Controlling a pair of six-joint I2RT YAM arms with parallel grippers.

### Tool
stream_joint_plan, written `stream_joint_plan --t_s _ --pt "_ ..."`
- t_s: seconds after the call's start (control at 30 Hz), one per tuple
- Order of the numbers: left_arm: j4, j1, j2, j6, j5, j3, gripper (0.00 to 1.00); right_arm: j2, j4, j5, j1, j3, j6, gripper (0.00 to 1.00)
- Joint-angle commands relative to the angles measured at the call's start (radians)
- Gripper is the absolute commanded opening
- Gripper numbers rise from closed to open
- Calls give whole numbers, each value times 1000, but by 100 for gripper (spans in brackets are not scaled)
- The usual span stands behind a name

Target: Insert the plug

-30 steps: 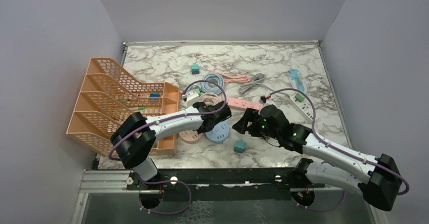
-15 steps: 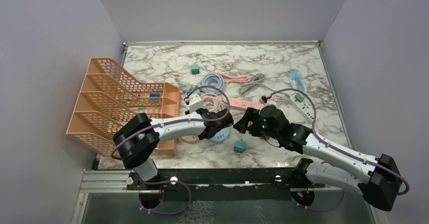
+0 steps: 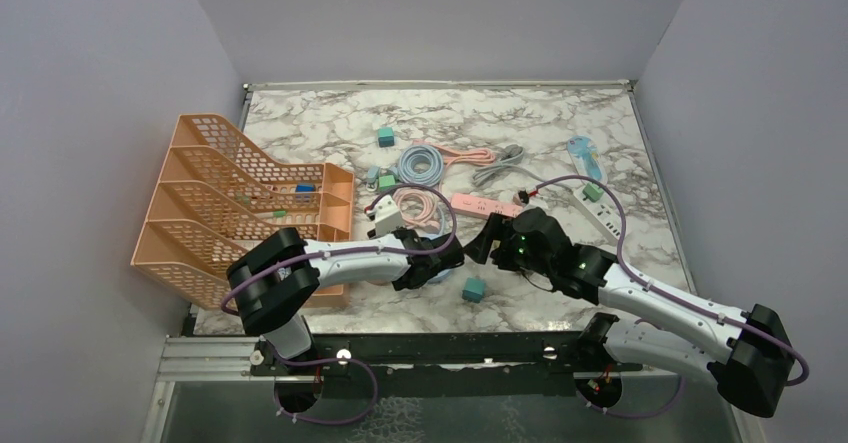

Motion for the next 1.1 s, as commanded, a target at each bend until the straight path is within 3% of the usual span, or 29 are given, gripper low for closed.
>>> stream_joint_plan --t_s 0.0,0.37,0.9,1.07 --pt "132 -24 111 -64 347 -51 3 -4 -15 42 6 13 14 74" --pt "159 -5 100 -8 340 -39 6 -12 -36 56 6 25 16 74" --pt "150 114 -205 326 354 8 65 -8 -82 66 6 75 -61 74" --pt "145 151 -269 367 351 -28 73 0 -102 69 6 85 -70 74"
